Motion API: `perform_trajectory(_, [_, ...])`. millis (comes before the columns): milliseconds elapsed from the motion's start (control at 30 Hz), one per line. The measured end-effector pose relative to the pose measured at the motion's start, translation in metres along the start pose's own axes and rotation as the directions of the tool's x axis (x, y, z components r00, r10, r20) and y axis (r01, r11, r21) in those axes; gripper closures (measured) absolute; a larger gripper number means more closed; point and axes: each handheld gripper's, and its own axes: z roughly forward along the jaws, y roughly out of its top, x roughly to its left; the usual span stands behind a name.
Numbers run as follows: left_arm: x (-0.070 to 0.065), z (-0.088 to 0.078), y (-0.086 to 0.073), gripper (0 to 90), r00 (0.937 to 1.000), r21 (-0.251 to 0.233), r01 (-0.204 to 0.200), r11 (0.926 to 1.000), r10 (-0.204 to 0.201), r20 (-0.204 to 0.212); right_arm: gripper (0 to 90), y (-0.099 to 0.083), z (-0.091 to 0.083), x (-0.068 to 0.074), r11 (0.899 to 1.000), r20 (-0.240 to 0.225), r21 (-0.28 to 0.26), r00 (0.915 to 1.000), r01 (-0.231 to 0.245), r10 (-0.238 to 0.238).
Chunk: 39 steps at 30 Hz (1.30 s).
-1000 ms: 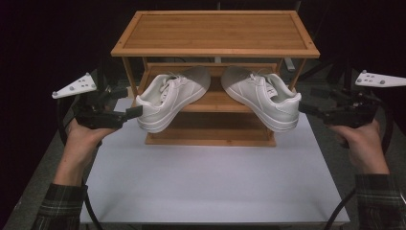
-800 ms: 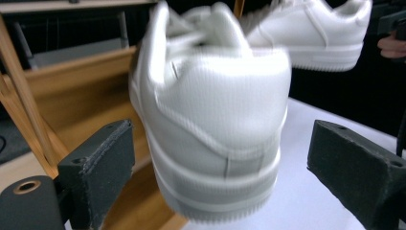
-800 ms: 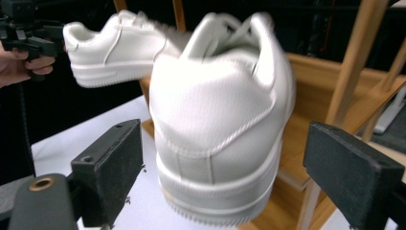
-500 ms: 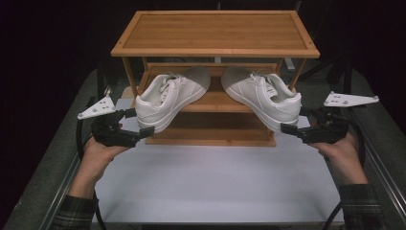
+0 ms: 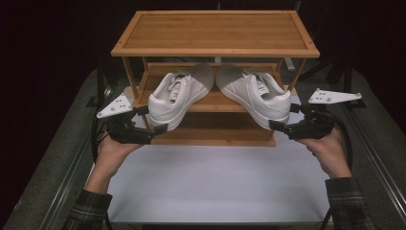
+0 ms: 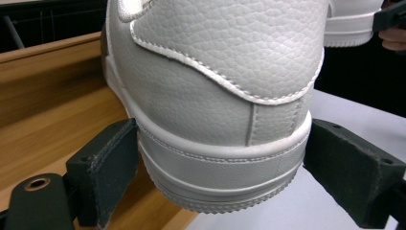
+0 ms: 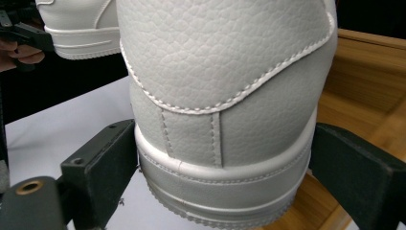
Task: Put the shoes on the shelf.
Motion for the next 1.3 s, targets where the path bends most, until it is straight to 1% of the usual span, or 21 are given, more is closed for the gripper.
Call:
perform_trajectory(100, [-0.002, 0.009, 0.002, 11.6, 0.9999, -0.005, 0.000, 1.0000, 0.000, 0.012, 10.4, 0.003, 0.007, 0.005, 1.000, -0.004, 0.003, 0.9999, 0.016, -0.016])
perform_trajectory(233, [-0.006, 0.017, 0.006, 14.0, 0.9993, -0.002, -0.011, 0.9999, 0.011, 0.035, 12.2, 0.006, 0.016, 0.009, 1.000, -0.014, -0.001, 0.9996, 0.023, -0.023])
perform_trajectory(367, [-0.010, 0.029, 0.010, 14.4, 0.9990, -0.005, -0.020, 0.9998, 0.020, 0.039, 14.4, 0.009, 0.027, 0.014, 0.999, -0.023, -0.009, 0.9992, 0.032, -0.032])
perform_trajectory(400, [-0.010, 0.033, 0.012, 15.0, 0.9986, -0.003, -0.020, 0.9998, 0.020, 0.049, 15.0, 0.009, 0.029, 0.015, 0.999, -0.023, -0.011, 0.9992, 0.031, -0.032])
perform_trajectory(500, [-0.012, 0.042, 0.016, 14.8, 0.9985, -0.008, -0.022, 0.9997, 0.022, 0.050, 18.1, 0.011, 0.036, 0.017, 0.999, -0.036, -0.025, 0.9987, 0.036, -0.037])
perform_trajectory(567, [-0.013, 0.046, 0.018, 14.9, 0.9985, -0.008, -0.027, 0.9996, 0.028, 0.048, 20.4, 0.013, 0.040, 0.019, 0.999, -0.046, -0.021, 0.9981, 0.040, -0.041])
perform_trajectory(633, [-0.014, 0.050, 0.019, 15.1, 0.9985, -0.013, -0.027, 0.9996, 0.027, 0.048, 22.7, 0.015, 0.046, 0.023, 0.998, -0.050, -0.023, 0.9972, 0.054, -0.055])
perform_trajectory(700, [-0.014, 0.054, 0.020, 15.1, 0.9987, -0.017, -0.025, 0.9995, 0.026, 0.043, 23.8, 0.017, 0.052, 0.026, 0.997, -0.058, -0.026, 0.9961, 0.066, -0.067])
perform_trajectory(767, [-0.015, 0.056, 0.022, 15.0, 0.9986, -0.018, -0.032, 0.9993, 0.033, 0.040, 25.6, 0.020, 0.057, 0.029, 0.997, -0.061, -0.024, 0.9948, 0.080, -0.081])
perform_trajectory(867, [-0.015, 0.058, 0.023, 14.8, 0.9985, -0.011, -0.041, 0.9991, 0.041, 0.035, 24.8, 0.022, 0.060, 0.031, 0.995, -0.062, -0.029, 0.9938, 0.091, -0.092])
perform_trajectory(933, [-0.014, 0.060, 0.023, 14.8, 0.9986, -0.016, -0.040, 0.9991, 0.041, 0.034, 25.1, 0.022, 0.063, 0.033, 0.996, -0.056, -0.023, 0.9942, 0.091, -0.092])
perform_trajectory(967, [-0.015, 0.060, 0.024, 14.8, 0.9986, -0.016, -0.042, 0.9990, 0.042, 0.031, 25.4, 0.023, 0.064, 0.034, 0.995, -0.054, -0.030, 0.9943, 0.090, -0.092])
perform_trajectory(1033, [-0.016, 0.062, 0.024, 14.9, 0.9989, -0.015, -0.035, 0.9993, 0.036, 0.030, 27.6, 0.024, 0.066, 0.035, 0.996, -0.063, -0.029, 0.9939, 0.089, -0.091])
perform_trajectory(1067, [-0.016, 0.064, 0.024, 15.1, 0.9991, -0.019, -0.026, 0.9995, 0.027, 0.034, 28.7, 0.024, 0.067, 0.036, 0.995, -0.066, -0.031, 0.9935, 0.091, -0.093])
perform_trajectory(1133, [-0.018, 0.066, 0.025, 15.1, 0.9992, -0.017, -0.024, 0.9996, 0.024, 0.033, 29.0, 0.025, 0.072, 0.039, 0.995, -0.075, -0.033, 0.9923, 0.097, -0.099])
perform_trajectory(1167, [-0.018, 0.066, 0.026, 14.9, 0.9992, -0.015, -0.029, 0.9995, 0.029, 0.026, 28.3, 0.025, 0.074, 0.042, 0.994, -0.070, -0.032, 0.9919, 0.104, -0.106])
perform_trajectory(1200, [-0.018, 0.066, 0.026, 15.0, 0.9992, -0.015, -0.026, 0.9996, 0.026, 0.030, 28.5, 0.026, 0.074, 0.043, 0.993, -0.057, -0.031, 0.9916, 0.114, -0.116])
perform_trajectory(1300, [-0.018, 0.066, 0.025, 15.1, 0.9990, -0.008, -0.030, 0.9995, 0.030, 0.034, 30.3, 0.024, 0.073, 0.040, 0.994, -0.071, -0.031, 0.9921, 0.101, -0.103])
